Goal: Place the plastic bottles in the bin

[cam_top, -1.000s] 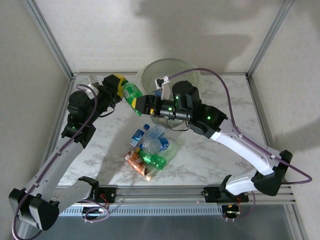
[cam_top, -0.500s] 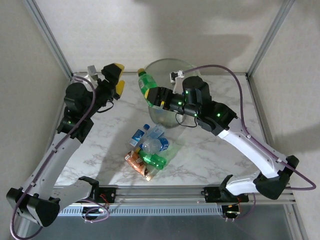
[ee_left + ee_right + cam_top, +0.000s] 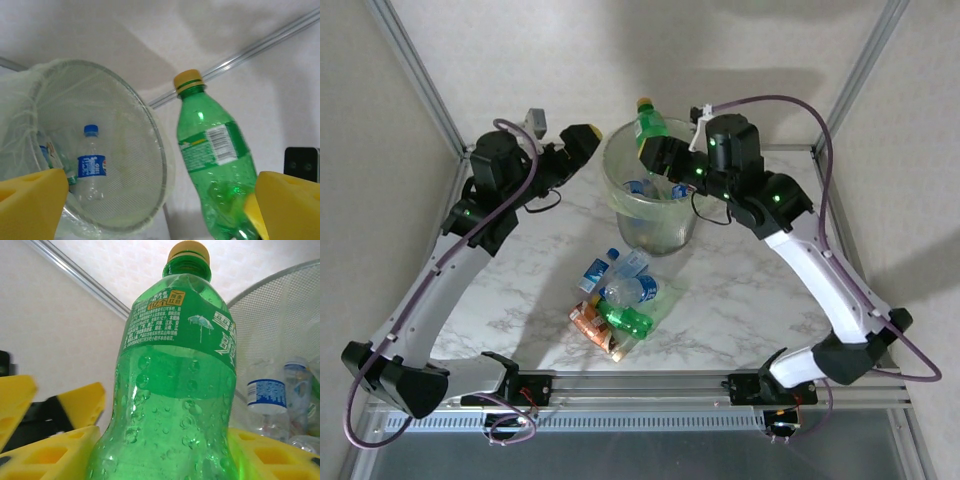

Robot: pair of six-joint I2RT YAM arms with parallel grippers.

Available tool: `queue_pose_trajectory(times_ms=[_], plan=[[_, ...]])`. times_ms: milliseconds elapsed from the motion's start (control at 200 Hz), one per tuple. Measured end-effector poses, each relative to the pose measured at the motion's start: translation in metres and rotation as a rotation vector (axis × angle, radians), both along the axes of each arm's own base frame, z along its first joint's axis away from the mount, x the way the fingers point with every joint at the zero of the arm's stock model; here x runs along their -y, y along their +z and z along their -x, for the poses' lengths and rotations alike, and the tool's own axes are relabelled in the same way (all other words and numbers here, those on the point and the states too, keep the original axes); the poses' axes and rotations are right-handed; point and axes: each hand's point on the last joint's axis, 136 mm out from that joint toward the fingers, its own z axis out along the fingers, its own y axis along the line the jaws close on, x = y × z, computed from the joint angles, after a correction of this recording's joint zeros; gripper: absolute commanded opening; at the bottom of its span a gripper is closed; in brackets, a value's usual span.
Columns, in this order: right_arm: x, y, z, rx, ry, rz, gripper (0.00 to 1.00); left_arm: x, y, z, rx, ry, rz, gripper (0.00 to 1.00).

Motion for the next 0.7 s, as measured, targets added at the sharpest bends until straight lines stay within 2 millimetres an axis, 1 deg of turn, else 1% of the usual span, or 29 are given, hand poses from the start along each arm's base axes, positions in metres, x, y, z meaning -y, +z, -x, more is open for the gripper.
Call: queue_pose_trajectory(times_ms=[75,170,235,310,386,511,631,701], plan=[[-0.006,-0.014,-0.009,-0.019,-0.003,0.044,0.51,-0.002,0.0,-0.001,0.013,0.015,-0.028,0.94],[-0.012,-0.031,-0.02,-0.042,-0.003,0.099,0.56,-0.004,-0.004,-0.002,0.01,0.027,-0.056,0.94],[-0.015,-0.043,-0.028,-0.057,-0.012,0.141,0.62,-0.005,-0.007,-0.003,0.008,0.037,-0.07,0.94],[-0.017,-0.051,-0.038,-0.064,-0.028,0.181,0.68,-0.006,-0.009,-0.005,0.004,0.044,-0.079,0.94],[-0.019,-0.057,-0.049,-0.067,-0.04,0.22,0.76,-0.008,-0.012,-0.006,-0.002,0.055,-0.087,0.96],[-0.021,-0.065,-0.062,-0.076,-0.06,0.265,0.81,-0.013,-0.016,-0.009,-0.014,0.092,-0.102,0.99],[-0.018,-0.071,-0.061,-0.09,-0.062,0.291,0.84,-0.02,-0.025,-0.01,-0.047,0.13,-0.127,1.0],[-0.016,-0.069,-0.058,-0.089,-0.062,0.291,0.83,-0.023,-0.027,-0.008,-0.058,0.14,-0.134,0.99]])
